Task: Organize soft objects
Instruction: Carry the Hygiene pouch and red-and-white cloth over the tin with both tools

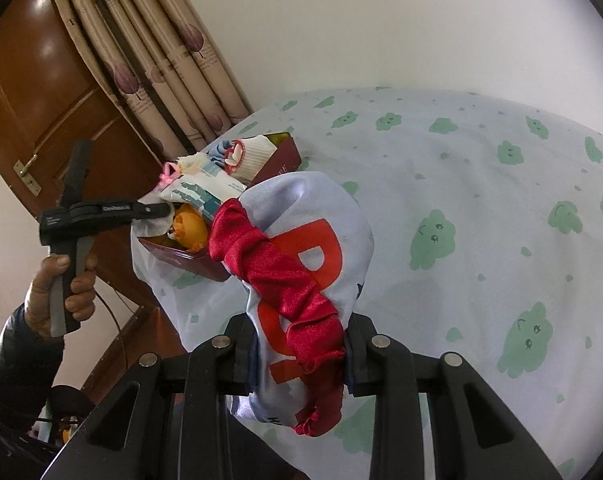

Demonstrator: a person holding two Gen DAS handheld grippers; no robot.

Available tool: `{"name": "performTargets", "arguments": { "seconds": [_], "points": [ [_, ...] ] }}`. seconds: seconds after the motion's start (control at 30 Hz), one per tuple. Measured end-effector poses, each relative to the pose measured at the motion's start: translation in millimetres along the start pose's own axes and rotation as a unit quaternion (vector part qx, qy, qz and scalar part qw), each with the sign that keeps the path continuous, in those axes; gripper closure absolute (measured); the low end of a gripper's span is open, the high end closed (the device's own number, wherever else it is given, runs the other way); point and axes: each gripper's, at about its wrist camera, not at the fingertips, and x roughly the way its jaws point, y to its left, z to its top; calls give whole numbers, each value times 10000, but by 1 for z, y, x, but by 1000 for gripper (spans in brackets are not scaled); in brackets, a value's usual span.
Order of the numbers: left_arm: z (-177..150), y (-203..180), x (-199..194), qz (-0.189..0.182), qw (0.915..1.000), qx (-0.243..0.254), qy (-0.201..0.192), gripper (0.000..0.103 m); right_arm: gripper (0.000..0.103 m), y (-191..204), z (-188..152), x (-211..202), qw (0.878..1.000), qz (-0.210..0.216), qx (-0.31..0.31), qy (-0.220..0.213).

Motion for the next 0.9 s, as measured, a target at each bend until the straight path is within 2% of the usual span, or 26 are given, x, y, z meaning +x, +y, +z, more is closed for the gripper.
{"name": "performTargets", "arguments": {
  "seconds": [0.13,0.27,0.3,0.37,0.47,0.5,0.57,0.67,0.73,0.77,0.87,0.9],
  "points": [
    [-4,-4,4,117,9996,214,-124,79,73,3,2,1,10000,29,-46,13],
    [-7,-3,-6,331,9990,221,-218,56,73,10,3,3,9999,90,-130,35],
    [-9,-1,-9,251,9992,173,-258,50,73,12,4,4,9998,101,-161,42],
    [-9,1,-12,46,9993,165,-343,44,73,16,5,6,9997,136,-215,52],
    [-4,5,-9,28,9997,81,-247,43,73,23,7,11,9994,230,-236,67],
    [-3,6,-10,-93,9997,1,-225,43,72,26,8,11,9993,264,-248,62],
    [-3,5,-19,-231,9990,-28,-379,43,72,36,14,12,9988,374,-326,53],
    [-5,-1,-40,-75,9965,113,-830,43,72,51,26,17,9975,546,-450,44],
    [-9,-2,-51,-166,9948,80,-998,43,72,61,35,24,9963,739,-433,51],
    [-11,-2,-55,-194,9941,86,-1063,41,72,67,41,29,9955,856,-412,58],
    [-12,-3,-48,43,9935,181,-1120,40,71,85,60,49,9918,1222,-353,97],
    [-10,-1,-42,-53,9938,197,-1090,40,70,92,67,59,9901,1359,-319,119]
  ]
}}
